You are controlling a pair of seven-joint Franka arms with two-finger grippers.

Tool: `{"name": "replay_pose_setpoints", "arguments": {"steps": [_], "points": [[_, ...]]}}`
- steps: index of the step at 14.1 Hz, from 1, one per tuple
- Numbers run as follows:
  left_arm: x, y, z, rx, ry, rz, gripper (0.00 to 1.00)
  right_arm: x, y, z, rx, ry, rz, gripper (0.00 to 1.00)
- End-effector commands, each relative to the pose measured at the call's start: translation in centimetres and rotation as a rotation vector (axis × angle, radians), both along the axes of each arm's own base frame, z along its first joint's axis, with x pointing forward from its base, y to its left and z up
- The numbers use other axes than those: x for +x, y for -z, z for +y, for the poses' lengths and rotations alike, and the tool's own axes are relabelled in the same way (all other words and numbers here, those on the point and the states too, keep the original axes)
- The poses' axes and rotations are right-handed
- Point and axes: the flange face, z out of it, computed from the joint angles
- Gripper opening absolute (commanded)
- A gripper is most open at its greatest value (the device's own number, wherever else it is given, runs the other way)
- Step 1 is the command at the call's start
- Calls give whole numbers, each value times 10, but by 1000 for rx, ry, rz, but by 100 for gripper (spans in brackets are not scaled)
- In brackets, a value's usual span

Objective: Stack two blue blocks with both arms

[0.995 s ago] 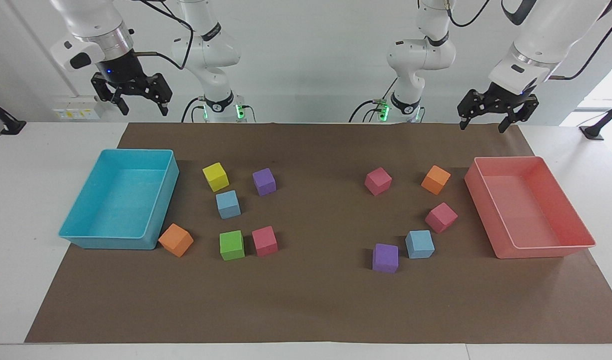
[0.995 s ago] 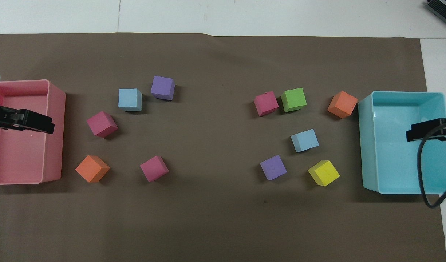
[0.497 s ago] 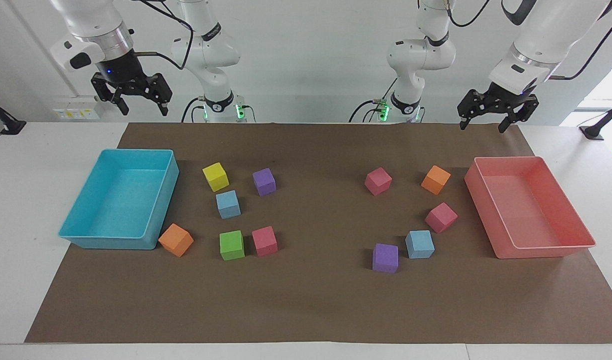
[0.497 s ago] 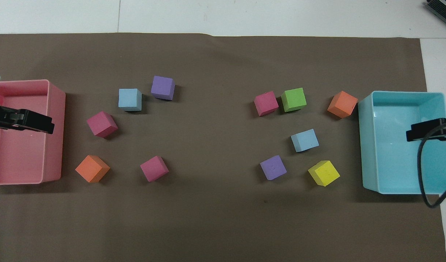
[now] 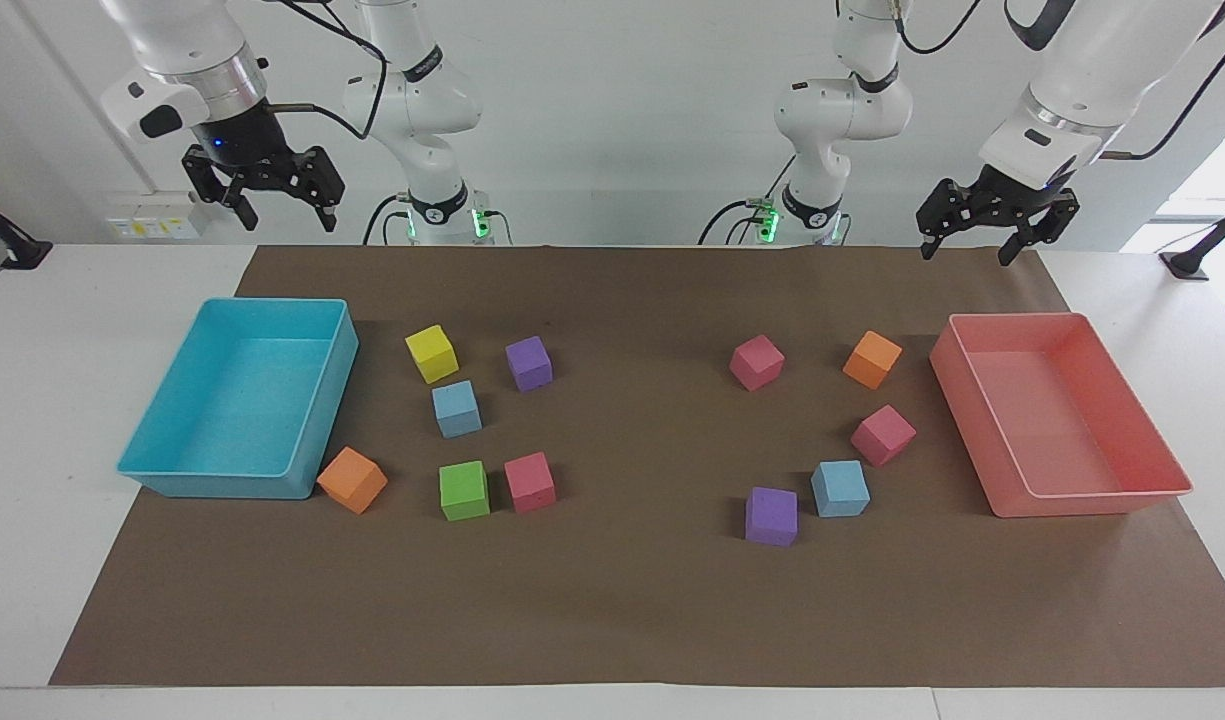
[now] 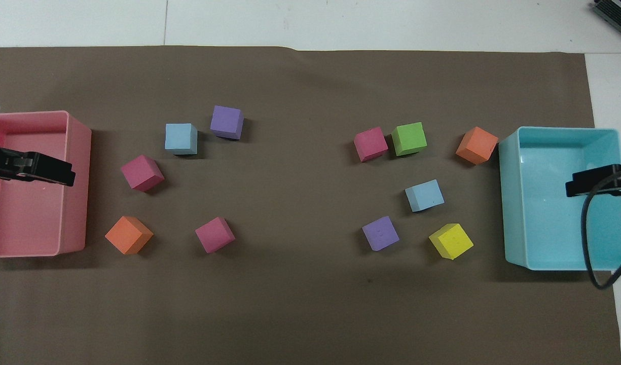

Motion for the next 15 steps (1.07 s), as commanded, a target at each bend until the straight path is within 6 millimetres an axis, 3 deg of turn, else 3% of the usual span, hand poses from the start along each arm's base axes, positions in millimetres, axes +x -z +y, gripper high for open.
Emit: {"name": "replay_pose_setpoints", "arguments": {"steps": [1, 5, 11, 15], "points": [[-4, -5, 4, -7, 6, 5, 100, -5, -2, -2, 6, -21, -7, 100], [-5, -5, 3, -7, 8, 5, 100, -4, -2, 5, -17, -31, -15, 100], [-5, -5, 3, -7, 11, 5, 100, -13, 2, -2, -14, -22, 16, 100], [-5, -6, 3, -7, 11, 4, 100, -12, -2, 9, -13, -44, -6, 100]]}}
